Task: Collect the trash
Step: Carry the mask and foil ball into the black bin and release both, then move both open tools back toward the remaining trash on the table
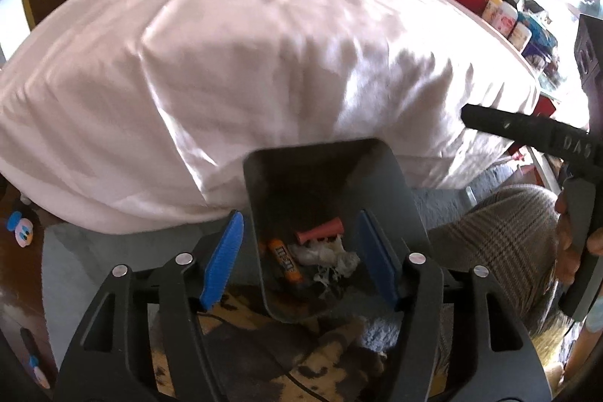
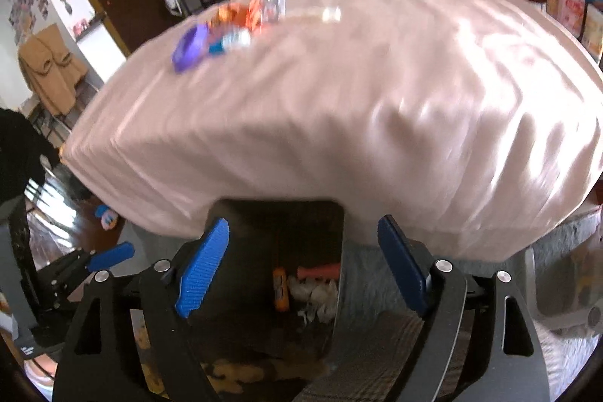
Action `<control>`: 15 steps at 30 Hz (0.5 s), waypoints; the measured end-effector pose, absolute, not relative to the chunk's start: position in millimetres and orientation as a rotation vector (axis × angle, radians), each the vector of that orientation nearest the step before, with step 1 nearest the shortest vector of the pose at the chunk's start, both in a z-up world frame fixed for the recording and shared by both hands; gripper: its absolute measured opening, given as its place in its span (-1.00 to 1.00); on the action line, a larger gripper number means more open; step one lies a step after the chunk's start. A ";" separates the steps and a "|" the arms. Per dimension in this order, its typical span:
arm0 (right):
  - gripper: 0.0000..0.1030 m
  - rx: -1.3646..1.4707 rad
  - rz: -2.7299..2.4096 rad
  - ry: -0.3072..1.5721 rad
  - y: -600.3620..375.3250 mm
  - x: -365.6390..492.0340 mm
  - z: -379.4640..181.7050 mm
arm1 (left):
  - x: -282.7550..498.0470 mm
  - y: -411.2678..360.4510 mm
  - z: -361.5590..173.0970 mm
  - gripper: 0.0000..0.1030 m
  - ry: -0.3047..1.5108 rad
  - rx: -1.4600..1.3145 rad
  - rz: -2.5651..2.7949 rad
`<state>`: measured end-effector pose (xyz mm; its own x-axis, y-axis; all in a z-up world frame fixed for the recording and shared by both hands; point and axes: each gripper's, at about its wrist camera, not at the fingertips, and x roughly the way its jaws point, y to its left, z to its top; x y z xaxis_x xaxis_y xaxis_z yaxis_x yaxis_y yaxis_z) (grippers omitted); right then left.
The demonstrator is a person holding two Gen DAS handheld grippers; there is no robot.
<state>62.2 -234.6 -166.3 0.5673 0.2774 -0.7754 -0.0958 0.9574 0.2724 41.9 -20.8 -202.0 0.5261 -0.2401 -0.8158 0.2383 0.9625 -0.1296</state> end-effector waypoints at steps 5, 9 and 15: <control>0.59 0.187 0.196 0.892 -246.2 79.9 -143.1 | 53.5 -16.3 -184.3 0.20 0.940 0.004 -0.269; 0.59 0.176 0.179 0.877 -247.4 95.1 -134.8 | 70.7 -11.3 -172.5 0.21 0.915 0.013 -0.246; 0.59 0.161 0.153 0.870 -250.5 121.9 -128.0 | 103.6 -2.6 -155.4 0.32 0.883 0.029 -0.226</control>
